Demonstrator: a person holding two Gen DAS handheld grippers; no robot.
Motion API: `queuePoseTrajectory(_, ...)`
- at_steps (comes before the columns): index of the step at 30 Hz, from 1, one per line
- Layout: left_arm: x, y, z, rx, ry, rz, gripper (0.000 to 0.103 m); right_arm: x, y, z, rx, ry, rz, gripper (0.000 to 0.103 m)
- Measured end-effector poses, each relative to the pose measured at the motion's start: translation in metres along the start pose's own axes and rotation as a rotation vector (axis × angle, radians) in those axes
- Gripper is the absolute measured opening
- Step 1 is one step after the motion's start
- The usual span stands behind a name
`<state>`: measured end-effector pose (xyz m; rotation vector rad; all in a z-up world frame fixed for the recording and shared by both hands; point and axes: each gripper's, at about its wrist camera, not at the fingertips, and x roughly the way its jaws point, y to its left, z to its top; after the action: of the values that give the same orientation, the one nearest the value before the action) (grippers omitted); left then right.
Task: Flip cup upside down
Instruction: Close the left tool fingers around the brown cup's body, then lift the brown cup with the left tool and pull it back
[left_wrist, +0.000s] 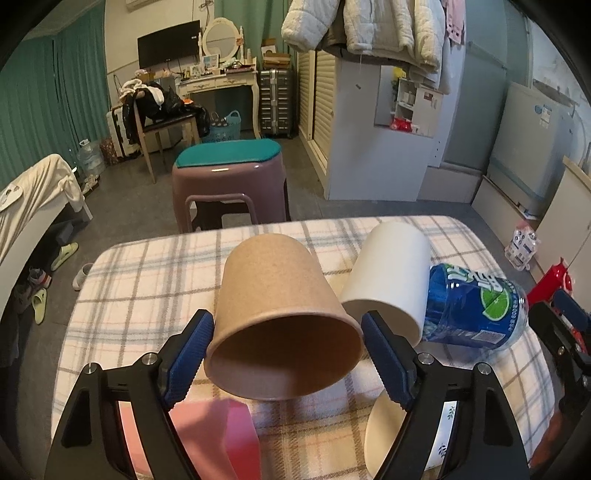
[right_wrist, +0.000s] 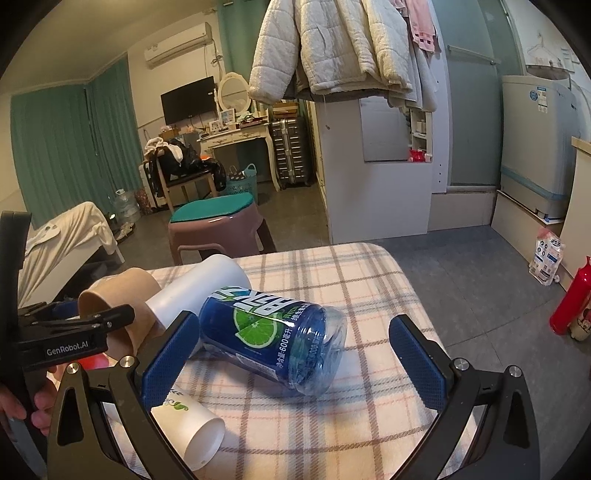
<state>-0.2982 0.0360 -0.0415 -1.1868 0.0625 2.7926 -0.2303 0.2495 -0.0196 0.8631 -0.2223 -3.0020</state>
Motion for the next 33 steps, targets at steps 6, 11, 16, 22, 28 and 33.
queuePoseTrajectory(6, -0.011, -0.001, 0.006, -0.007, -0.041, -0.005, 0.083, -0.007, 0.002, 0.001, 0.006, -0.006, 0.000, 0.103)
queuePoseTrajectory(11, -0.025, -0.004, 0.015, -0.002, -0.081, -0.008, 0.083, -0.014, 0.003, 0.005, 0.007, -0.016, 0.000, 0.103)
queuePoseTrajectory(16, -0.045, -0.005, 0.017, 0.006, -0.116, -0.019, 0.083, -0.025, 0.004, 0.009, 0.007, -0.032, -0.003, 0.103)
queuePoseTrajectory(22, -0.076, -0.005, 0.019, 0.012, -0.167, -0.027, 0.083, -0.047, 0.008, 0.014, 0.005, -0.062, 0.002, 0.103)
queuePoseTrajectory(28, -0.110, -0.005, 0.013, 0.009, -0.205, -0.032, 0.083, -0.079, 0.013, 0.013, -0.002, -0.094, 0.005, 0.103)
queuePoseTrajectory(33, -0.145, -0.008, -0.002, 0.014, -0.242, -0.046, 0.083, -0.112, 0.016, 0.012, -0.004, -0.129, 0.001, 0.103)
